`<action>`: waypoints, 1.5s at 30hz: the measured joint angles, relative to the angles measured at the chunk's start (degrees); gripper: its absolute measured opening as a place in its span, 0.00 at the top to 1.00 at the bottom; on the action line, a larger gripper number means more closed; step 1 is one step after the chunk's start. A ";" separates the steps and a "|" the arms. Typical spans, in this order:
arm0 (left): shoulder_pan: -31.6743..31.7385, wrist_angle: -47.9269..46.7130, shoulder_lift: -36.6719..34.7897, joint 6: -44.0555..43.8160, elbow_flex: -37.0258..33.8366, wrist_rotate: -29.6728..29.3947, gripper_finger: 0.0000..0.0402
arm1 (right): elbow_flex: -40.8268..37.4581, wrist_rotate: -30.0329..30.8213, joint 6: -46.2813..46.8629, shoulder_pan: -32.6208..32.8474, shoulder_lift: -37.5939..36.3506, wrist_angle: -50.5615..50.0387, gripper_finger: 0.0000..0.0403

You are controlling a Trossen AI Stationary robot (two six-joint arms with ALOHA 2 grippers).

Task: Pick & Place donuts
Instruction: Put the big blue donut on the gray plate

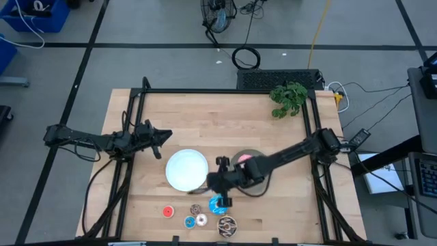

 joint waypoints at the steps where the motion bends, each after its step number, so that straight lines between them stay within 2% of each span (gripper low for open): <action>1: 0.01 0.03 -0.02 -0.01 0.00 0.00 0.87 | 0.00 0.00 0.46 -0.39 0.30 0.15 1.00; 5: -0.01 0.04 -0.02 0.27 0.00 0.05 0.87 | -0.04 -0.59 2.47 -0.26 2.07 -0.57 1.00; 13: -0.01 0.20 -0.02 0.16 0.00 0.08 0.87 | -0.04 -6.50 6.50 1.82 7.44 0.43 1.00; 22: -0.01 0.57 -0.01 0.29 0.00 0.12 0.87 | -0.04 -6.12 6.24 2.30 7.80 1.51 1.00; 30: -0.01 0.62 -0.02 2.08 0.00 -0.07 0.87 | -0.02 -6.25 0.27 2.36 7.58 2.35 1.00; 45: -0.01 0.86 -0.01 1.72 0.00 -0.10 0.87 | -0.02 -6.28 0.48 2.68 7.54 2.83 1.00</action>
